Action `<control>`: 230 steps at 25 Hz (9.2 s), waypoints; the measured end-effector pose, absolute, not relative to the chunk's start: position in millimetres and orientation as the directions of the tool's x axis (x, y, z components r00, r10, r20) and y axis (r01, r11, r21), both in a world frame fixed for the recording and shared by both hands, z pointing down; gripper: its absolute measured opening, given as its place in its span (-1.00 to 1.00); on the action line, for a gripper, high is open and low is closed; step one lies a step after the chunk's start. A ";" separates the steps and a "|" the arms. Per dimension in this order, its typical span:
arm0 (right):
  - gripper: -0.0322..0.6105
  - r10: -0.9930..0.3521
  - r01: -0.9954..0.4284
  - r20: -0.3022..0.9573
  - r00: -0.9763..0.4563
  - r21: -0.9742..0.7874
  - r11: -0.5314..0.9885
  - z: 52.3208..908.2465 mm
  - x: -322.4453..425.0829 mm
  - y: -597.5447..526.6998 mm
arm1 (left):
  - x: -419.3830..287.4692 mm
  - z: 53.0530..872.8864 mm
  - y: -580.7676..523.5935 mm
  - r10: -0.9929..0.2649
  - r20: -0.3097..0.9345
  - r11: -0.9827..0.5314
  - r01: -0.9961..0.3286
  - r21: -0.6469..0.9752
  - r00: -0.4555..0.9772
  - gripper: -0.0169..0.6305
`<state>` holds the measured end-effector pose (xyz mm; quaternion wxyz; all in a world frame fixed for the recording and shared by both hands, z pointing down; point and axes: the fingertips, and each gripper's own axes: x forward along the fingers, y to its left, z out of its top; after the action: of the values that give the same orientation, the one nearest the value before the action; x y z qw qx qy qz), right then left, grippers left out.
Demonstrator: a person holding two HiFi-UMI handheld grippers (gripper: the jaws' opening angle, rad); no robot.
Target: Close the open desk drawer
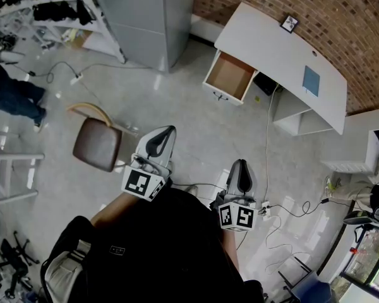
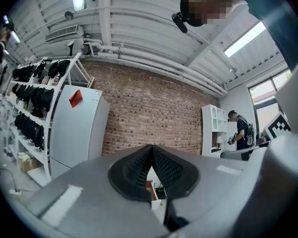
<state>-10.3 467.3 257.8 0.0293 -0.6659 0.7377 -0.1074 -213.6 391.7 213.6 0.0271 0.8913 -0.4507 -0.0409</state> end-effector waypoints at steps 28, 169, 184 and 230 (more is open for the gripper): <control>-0.62 -0.982 -0.991 0.180 -0.059 -0.133 0.035 277.1 -36.2 396.9 | -221.6 254.1 322.9 -0.624 0.042 -0.781 -0.624 -0.026 0.780 -0.44; -0.68 -0.236 -0.554 0.965 -0.112 0.136 0.821 706.0 144.8 -13.9 | -0.6 695.2 -80.8 -0.170 0.900 -0.966 0.113 -0.234 0.402 -0.66; -0.66 -0.362 -0.577 0.931 -0.041 0.274 0.769 705.0 158.4 -40.9 | 9.4 694.3 -106.6 -0.280 0.871 -0.953 -0.004 -0.304 0.404 -0.64; -0.54 -0.756 -0.940 0.653 -0.050 0.225 0.257 655.4 170.3 -41.0 | -3.6 623.3 -121.1 -0.566 0.626 -0.807 -0.516 -0.288 0.536 -0.42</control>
<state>170.3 -41.0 655.4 -0.3477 -0.5949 0.7126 -0.1321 -3.6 -121.1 623.3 -0.0342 0.8756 -0.3090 0.3696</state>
